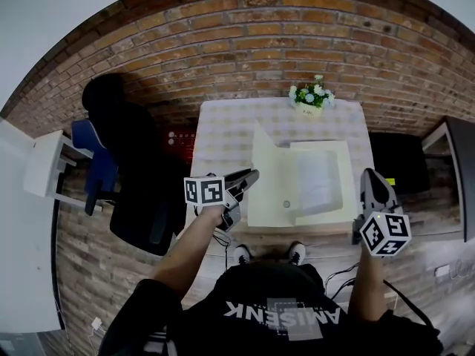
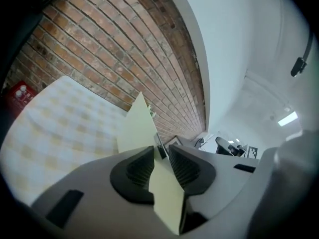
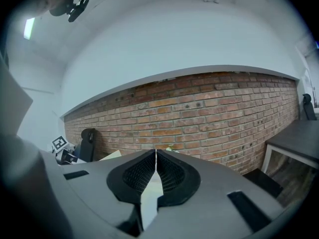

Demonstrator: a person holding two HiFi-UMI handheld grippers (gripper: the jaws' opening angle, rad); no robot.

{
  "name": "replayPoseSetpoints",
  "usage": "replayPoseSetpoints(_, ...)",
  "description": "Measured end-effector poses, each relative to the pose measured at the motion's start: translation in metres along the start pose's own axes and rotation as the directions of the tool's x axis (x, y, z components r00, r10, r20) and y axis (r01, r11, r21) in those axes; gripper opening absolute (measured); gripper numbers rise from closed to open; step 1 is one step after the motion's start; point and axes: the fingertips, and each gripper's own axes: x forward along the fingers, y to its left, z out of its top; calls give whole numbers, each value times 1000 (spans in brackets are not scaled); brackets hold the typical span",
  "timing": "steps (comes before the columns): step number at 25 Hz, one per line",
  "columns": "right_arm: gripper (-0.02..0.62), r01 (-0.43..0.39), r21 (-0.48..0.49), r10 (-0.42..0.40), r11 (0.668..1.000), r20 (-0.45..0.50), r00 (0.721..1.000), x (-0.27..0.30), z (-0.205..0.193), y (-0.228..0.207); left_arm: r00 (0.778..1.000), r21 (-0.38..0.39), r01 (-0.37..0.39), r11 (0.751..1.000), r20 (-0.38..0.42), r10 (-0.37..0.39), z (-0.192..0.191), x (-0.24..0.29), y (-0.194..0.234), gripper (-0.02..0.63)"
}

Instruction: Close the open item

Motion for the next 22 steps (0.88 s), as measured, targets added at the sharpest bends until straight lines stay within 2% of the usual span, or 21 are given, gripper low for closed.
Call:
replayPoseSetpoints(6, 43, 44, 23, -44, 999, 3, 999, -11, -7, -25, 994, 33, 107, 994, -37, -106, -1, 33, -34, 124)
replayPoseSetpoints(11, 43, 74, 43, -75, 996, 14, 997, -19, -8, -44, 983, 70, 168, 983, -86, -162, -4, 61, -56, 158)
replayPoseSetpoints(17, 43, 117, 66, -117, 991, 4, 993, -29, -16, -67, 962, 92, 241, 966, -154, -225, -12, 94, -76, 169)
replayPoseSetpoints(22, 43, 156, 80, -156, 984, -10, 988, -37, -24, -86, 929, 77, 329, 941, -208, -307, -26, 126, -91, 169)
